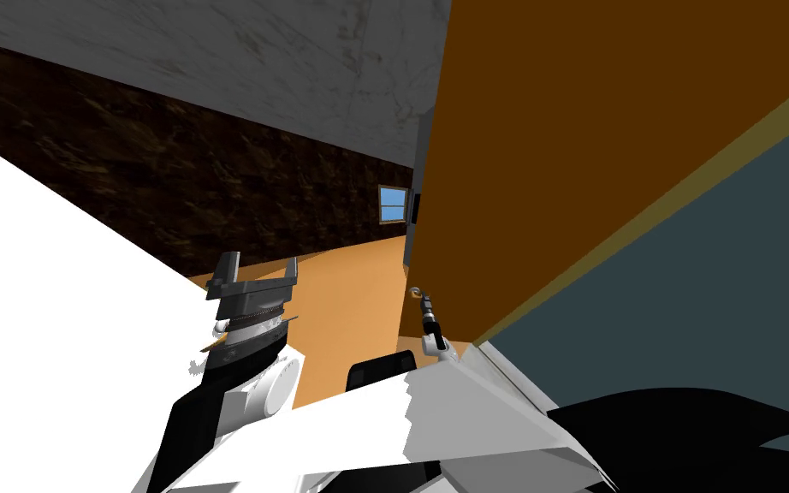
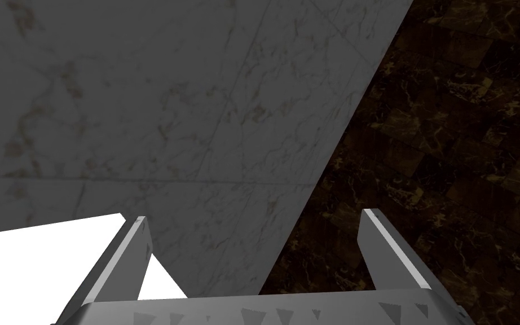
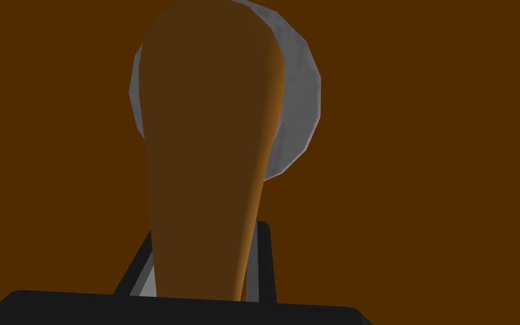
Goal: Push the door open
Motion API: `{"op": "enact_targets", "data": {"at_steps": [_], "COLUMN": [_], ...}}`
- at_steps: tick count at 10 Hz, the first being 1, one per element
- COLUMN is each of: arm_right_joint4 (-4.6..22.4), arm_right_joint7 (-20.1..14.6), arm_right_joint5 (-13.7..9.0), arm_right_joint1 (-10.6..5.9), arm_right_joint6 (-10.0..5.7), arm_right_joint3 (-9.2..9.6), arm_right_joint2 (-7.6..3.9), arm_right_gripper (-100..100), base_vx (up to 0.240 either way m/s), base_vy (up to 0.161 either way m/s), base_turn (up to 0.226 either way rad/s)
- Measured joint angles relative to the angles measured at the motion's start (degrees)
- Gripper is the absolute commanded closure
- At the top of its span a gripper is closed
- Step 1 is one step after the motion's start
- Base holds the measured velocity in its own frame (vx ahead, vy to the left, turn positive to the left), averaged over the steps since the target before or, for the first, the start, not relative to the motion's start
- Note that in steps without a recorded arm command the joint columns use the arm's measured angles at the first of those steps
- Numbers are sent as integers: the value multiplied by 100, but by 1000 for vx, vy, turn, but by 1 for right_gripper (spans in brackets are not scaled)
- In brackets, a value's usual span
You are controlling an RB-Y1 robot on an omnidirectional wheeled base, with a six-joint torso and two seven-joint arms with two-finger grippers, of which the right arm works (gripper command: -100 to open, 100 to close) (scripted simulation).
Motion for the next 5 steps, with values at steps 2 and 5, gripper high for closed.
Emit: {"op": "enact_targets", "data": {"at_steps": [2,5], "arm_right_joint4": [191,11], "arm_right_joint7": [3,57], "arm_right_joint5": [-74,-124], "arm_right_joint1": [-130,-74], "arm_right_joint6": [-63,18], "arm_right_joint3": [-130,-227], "arm_right_joint2": [-114,-129], "arm_right_gripper": [100,100], "base_vx": [172,116], "base_vy": [23,28], "base_turn": [-30,-50]}}
